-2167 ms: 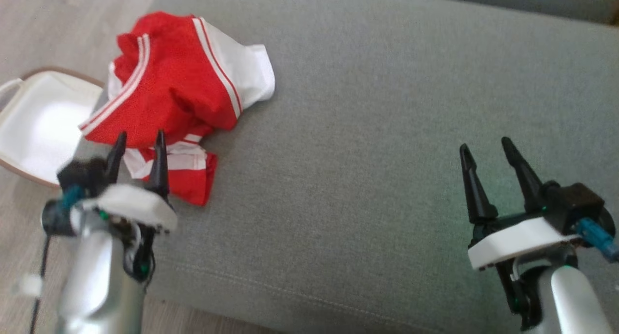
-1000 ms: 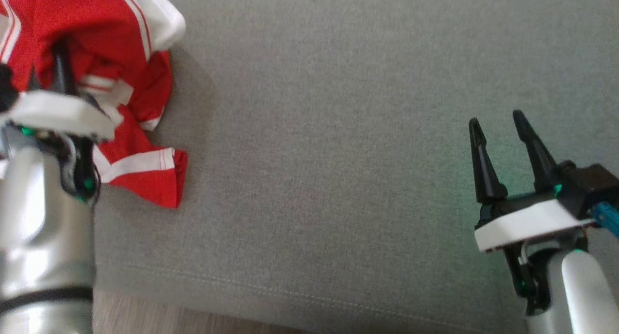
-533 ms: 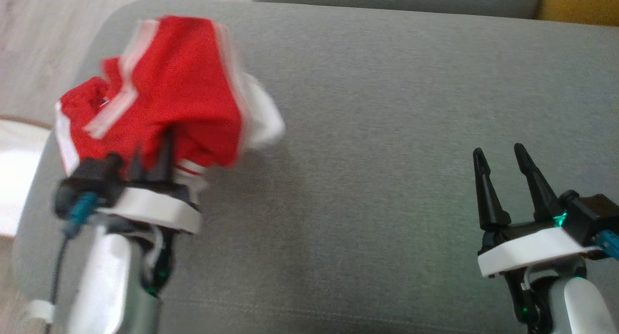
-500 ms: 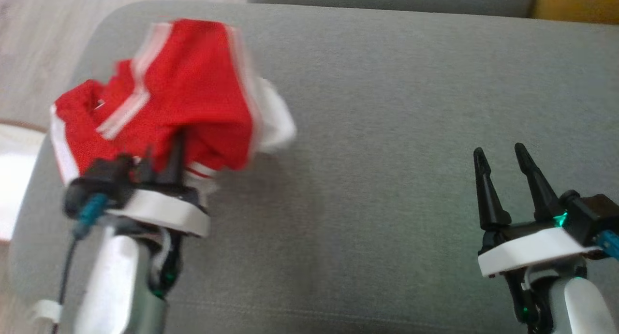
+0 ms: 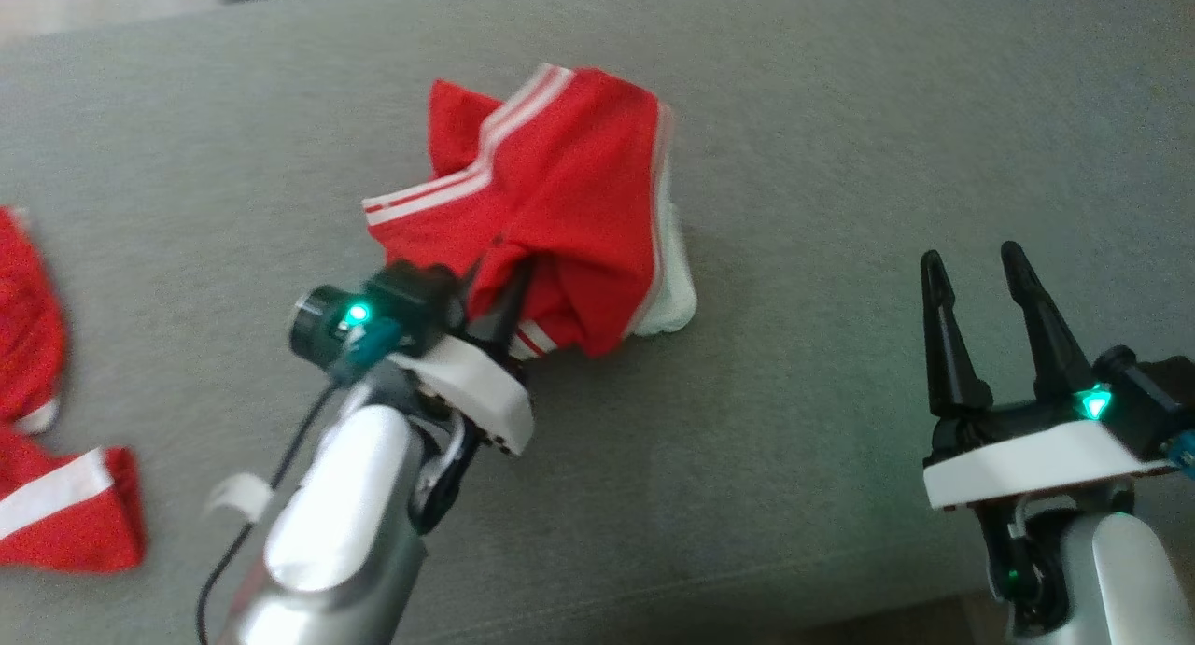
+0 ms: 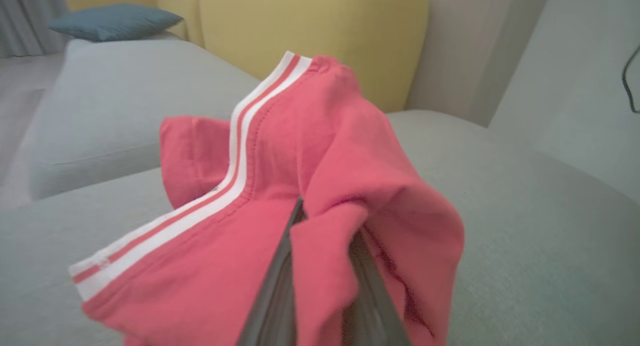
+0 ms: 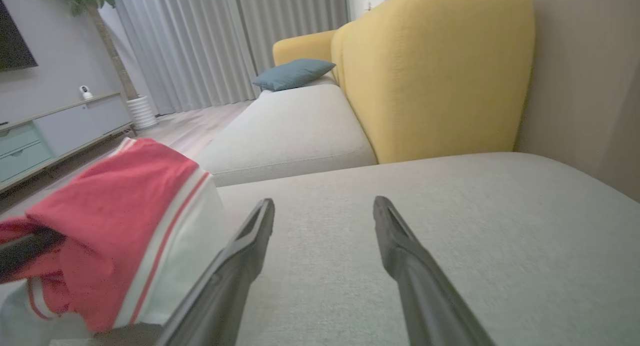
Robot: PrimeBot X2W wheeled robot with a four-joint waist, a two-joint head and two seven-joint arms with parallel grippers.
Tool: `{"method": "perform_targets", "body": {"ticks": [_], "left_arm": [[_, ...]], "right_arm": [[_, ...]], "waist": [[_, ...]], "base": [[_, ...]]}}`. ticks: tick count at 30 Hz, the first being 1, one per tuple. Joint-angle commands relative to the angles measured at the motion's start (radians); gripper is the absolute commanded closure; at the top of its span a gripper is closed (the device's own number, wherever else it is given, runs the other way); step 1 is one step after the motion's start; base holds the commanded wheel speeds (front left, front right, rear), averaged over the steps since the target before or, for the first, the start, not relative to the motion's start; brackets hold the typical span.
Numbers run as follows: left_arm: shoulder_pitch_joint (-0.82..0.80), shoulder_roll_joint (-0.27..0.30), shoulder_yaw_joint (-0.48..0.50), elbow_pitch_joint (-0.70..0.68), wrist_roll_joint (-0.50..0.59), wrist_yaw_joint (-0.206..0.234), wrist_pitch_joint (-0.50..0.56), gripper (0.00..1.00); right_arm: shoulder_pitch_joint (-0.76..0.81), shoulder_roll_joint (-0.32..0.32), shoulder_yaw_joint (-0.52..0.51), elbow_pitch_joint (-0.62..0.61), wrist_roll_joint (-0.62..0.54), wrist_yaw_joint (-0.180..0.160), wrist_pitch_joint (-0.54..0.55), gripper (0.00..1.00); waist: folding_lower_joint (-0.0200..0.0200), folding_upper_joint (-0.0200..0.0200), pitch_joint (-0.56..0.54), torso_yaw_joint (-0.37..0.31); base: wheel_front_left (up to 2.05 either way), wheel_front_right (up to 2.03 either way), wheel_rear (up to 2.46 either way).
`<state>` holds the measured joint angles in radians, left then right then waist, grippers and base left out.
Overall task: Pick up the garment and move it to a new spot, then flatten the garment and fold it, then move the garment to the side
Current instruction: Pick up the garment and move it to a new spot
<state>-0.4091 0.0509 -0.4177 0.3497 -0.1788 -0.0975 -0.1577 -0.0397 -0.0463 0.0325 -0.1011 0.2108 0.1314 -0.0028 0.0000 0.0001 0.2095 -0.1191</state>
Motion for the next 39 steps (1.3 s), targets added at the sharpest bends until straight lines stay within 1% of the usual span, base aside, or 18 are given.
{"method": "perform_targets", "body": {"ticks": [1,3,4,5,6,9,12,18,23,28,32,35,39], "left_arm": [[-0.047,0.001,0.002,0.009,-0.003,-0.005,-0.01,1.0],[-0.067,0.001,-0.031,0.072,0.003,-0.008,-0.007,1.0],[-0.075,0.0,-0.044,0.106,0.003,-0.01,-0.001,0.91],[-0.082,0.0,-0.053,0.13,-0.002,-0.011,-0.008,0.51],[-0.09,0.0,-0.066,0.149,-0.001,-0.012,-0.018,0.0],[-0.098,0.0,-0.088,0.172,-0.005,-0.015,-0.04,0.0],[-0.096,0.0,-0.106,0.175,-0.019,-0.01,-0.069,0.0],[-0.046,0.002,-0.092,0.111,-0.042,0.027,-0.097,0.0],[0.018,0.028,-0.038,0.016,-0.061,0.068,-0.103,0.0],[0.079,0.062,0.061,-0.088,-0.081,0.127,-0.104,0.0],[0.128,0.096,0.132,-0.145,-0.077,0.165,-0.104,0.0],[0.177,0.117,0.171,-0.182,-0.077,0.173,-0.104,0.0],[0.224,0.128,0.176,-0.213,-0.068,0.177,-0.104,0.0]], "right_arm": [[-0.036,-0.004,0.023,-0.033,0.008,-0.001,-0.014,0.0],[-0.039,-0.004,0.024,-0.027,0.017,-0.001,-0.024,0.0],[-0.041,-0.004,0.026,-0.023,0.02,-0.001,-0.028,0.0],[-0.043,-0.004,0.027,-0.02,0.023,-0.001,-0.033,0.0],[-0.044,-0.004,0.027,-0.016,0.024,-0.001,-0.037,0.0],[-0.044,-0.004,0.025,-0.009,0.026,-0.001,-0.044,0.0],[-0.042,-0.004,0.022,0.002,0.024,-0.001,-0.049,0.0],[-0.031,-0.004,0.018,0.01,0.012,-0.001,-0.043,0.0],[-0.02,-0.004,0.009,0.002,-0.004,-0.001,-0.025,0.0],[-0.01,-0.004,0.003,-0.009,-0.025,-0.001,0.001,0.0],[0.0,-0.004,0.001,-0.017,-0.039,-0.001,0.02,0.0],[0.017,-0.004,-0.005,-0.021,-0.051,-0.001,0.036,0.0],[0.042,-0.004,-0.01,-0.024,-0.06,-0.001,0.056,0.0]], "waist": [[0.0,-0.0001,0.067,-0.082],[0.0,-0.0001,0.081,-0.101],[0.0,-0.0001,0.086,-0.108],[0.0,-0.0001,0.09,-0.112],[0.0,-0.0001,0.092,-0.114],[0.0,-0.0001,0.091,-0.112],[0.0,-0.0001,0.076,-0.093],[0.0,-0.0001,0.021,-0.016],[0.0,-0.0001,-0.015,0.059],[0.0,-0.0001,-0.037,0.123],[0.0,-0.0001,-0.056,0.155],[0.0,-0.0001,-0.077,0.167],[0.0,-0.0001,-0.103,0.165]], "base": [[0.0,0.0,0.0],[0.0,0.0,0.0],[0.0,0.0,0.0],[0.0,0.0,0.0],[0.0,0.0,0.0],[0.0,0.0,0.0],[0.0,0.0,0.0],[0.0,0.0,0.0],[0.0,0.0,0.0],[0.0,0.0,0.0],[0.0,0.0,0.0],[0.0,0.0,0.0],[0.0,0.0,0.0]]}}
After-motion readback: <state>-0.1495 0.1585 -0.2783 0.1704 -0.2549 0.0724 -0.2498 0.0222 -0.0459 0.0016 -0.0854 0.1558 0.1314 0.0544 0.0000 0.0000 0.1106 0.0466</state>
